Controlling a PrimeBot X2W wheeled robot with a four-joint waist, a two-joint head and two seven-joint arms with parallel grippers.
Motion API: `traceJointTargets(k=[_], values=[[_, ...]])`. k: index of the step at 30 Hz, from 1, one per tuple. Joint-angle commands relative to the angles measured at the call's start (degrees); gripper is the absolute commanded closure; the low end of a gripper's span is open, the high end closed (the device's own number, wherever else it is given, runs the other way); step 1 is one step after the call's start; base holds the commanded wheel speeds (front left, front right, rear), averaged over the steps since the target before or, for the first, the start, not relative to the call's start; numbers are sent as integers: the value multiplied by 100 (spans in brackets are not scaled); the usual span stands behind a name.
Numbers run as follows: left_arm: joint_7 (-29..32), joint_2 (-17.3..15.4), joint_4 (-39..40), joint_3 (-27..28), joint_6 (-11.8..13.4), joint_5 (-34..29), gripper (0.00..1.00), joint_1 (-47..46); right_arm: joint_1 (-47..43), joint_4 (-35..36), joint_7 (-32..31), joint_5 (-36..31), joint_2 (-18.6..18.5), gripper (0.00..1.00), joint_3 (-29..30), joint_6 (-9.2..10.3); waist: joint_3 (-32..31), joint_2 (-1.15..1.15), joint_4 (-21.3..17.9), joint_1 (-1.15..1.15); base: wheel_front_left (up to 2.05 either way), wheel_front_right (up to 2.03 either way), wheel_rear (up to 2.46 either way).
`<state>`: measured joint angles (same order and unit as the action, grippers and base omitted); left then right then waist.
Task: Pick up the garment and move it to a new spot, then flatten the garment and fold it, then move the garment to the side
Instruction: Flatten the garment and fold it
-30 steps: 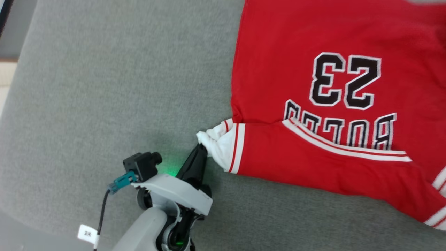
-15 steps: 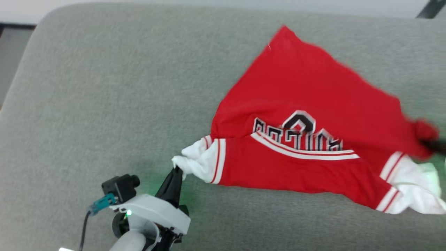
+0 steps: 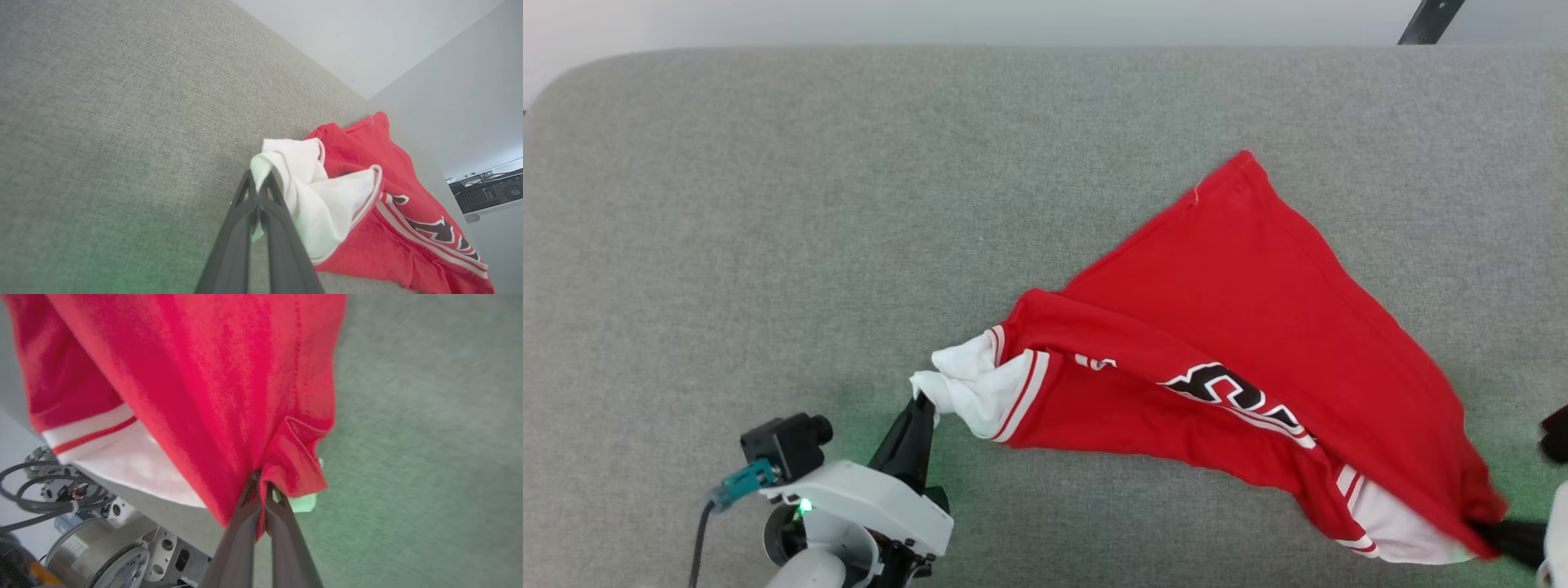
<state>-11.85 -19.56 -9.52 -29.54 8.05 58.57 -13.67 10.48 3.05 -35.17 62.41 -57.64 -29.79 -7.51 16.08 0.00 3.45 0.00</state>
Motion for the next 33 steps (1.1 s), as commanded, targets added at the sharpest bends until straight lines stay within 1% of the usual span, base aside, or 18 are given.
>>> traceJointTargets(k=[1, 4, 8, 9, 10, 11, 14, 18, 20, 22, 24, 27, 29, 31, 33], values=[[-2, -31, 19, 11, 17, -13, 100, 27, -86, 57, -41, -40, 58, 100, 54, 4, 28, 0, -13, 0, 0, 0, 0], [4, -41, 60, 27, 49, -19, 100, 2, -407, 263, -178, -226, 246, 100, 349, 4, 81, 0, -43, 0, 0, 0, 0], [10, -31, 65, 26, 52, -2, 100, -37, -601, 462, -471, -562, 501, 100, 689, 4, 112, 0, -45, 0, 0, 0, 0], [14, -26, 60, 24, 49, 1, 100, -45, -597, 543, -511, -628, 543, 95, 796, 4, 113, 0, -40, 0, 0, 0, 0], [12, -24, 53, 25, 47, 6, 100, -49, -568, 598, -511, -694, 636, 50, 970, 4, 112, 0, -39, 0, 0, 0, 0], [12, -20, 46, 23, 44, 9, 100, -53, -547, 646, -552, -759, 699, 0, 1121, 4, 109, 0, -34, 0, 0, 0, 0], [17, -6, 33, 9, 26, 20, 100, -70, -391, 917, -781, -874, 764, 0, 1555, 4, 110, 0, -11, 0, 0, 0, 0], [19, 31, 20, -19, -6, 23, 100, -124, -1, 1267, -1176, -965, 739, 0, 2089, 4, 142, 0, 50, 0, 0, 0, 0], [3, 51, 19, -24, -19, 25, 100, -140, 319, 1420, -1356, -1024, 705, 0, 2228, 4, 180, 0, 84, 0, 0, 0, 0], [-13, 86, 27, -23, -48, 42, 100, -147, 775, 1477, -1420, -1124, 767, 0, 2324, 4, 244, 0, 118, 0, 0, 0, 0], [-23, 106, 25, -23, -61, 43, 100, -171, 1333, 1432, -1367, -1329, 873, 0, 2187, 4, 312, 0, 140, 0, 0, 0, 0], [-40, 162, -7, -41, -102, 34, 100, -233, 2228, 1021, -1132, -1740, 1204, 0, 1800, 4, 429, 0, 187, 0, 0, 0, 0], [-25, 201, -41, -75, -133, 20, 100, -292, 2758, 599, -1027, -1973, 1455, 0, 1440, 4, 507, 0, 232, 0, 0, 0, 0], [-12, 224, -73, -105, -165, -3, 100, -354, 3195, 141, -1040, -2017, 1682, 0, 1075, 4, 595, 0, 285, 0, 0, 0, 0], [-22, 254, -103, -122, -203, -19, 100, -402, 3614, -305, -1041, -2101, 1812, 0, 779, 4, 687, 0, 342, 0, 0, 0, 0]])
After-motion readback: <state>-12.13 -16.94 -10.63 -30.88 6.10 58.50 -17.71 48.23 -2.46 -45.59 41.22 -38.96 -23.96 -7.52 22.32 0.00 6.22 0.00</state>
